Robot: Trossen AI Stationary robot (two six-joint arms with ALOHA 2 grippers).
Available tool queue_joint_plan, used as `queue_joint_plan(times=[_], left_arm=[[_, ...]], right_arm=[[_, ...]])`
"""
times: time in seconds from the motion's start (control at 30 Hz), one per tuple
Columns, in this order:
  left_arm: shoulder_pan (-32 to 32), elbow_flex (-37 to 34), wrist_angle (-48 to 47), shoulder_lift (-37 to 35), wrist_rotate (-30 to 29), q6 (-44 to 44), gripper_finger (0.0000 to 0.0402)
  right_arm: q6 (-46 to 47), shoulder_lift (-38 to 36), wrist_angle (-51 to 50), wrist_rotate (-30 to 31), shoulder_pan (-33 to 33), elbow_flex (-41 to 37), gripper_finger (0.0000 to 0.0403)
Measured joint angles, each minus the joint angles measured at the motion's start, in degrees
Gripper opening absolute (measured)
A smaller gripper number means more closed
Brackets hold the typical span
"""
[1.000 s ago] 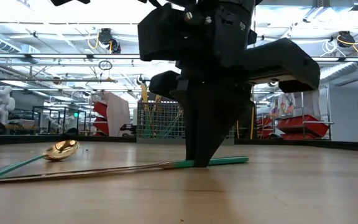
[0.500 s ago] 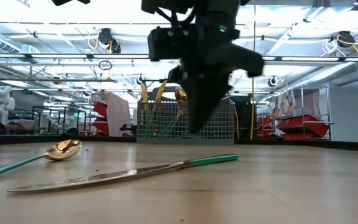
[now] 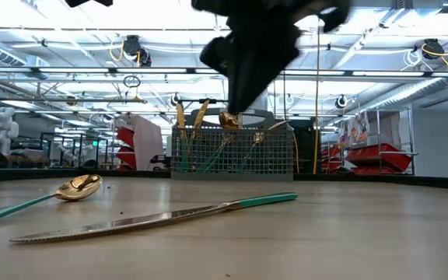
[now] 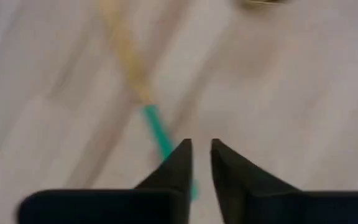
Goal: Sort silverware
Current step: Put the green knife into the gray silverware organizer
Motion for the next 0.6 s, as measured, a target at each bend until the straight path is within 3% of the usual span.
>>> queue_joint_plan(times=[0.13,0.27,0.4,0.6], left_arm=[[0.00,0.00,-0.02,0.00,-1.93,0.02,0.0011],[0.00,0.00,-0.08,0.00,-3.76,0.00,0.0011],[0.02,0.00,-0.16,0.00,-4.48,0.00,0.0011],[0.02,0.00,-0.20,0.00,-4.50,-0.17,0.0011]], right_arm=[[-4.45,3.14,1.21,0.16,2.94,0.00,0.0122],[-2.10,6.89,6.53,0.54,3.75,-0.02,0.0179],[-1.68,8.54,8.77,0.76,3.62,0.00,0.0197],[-2.73,9.40,3.39,0.26,4.04,0.00,0.0195]])
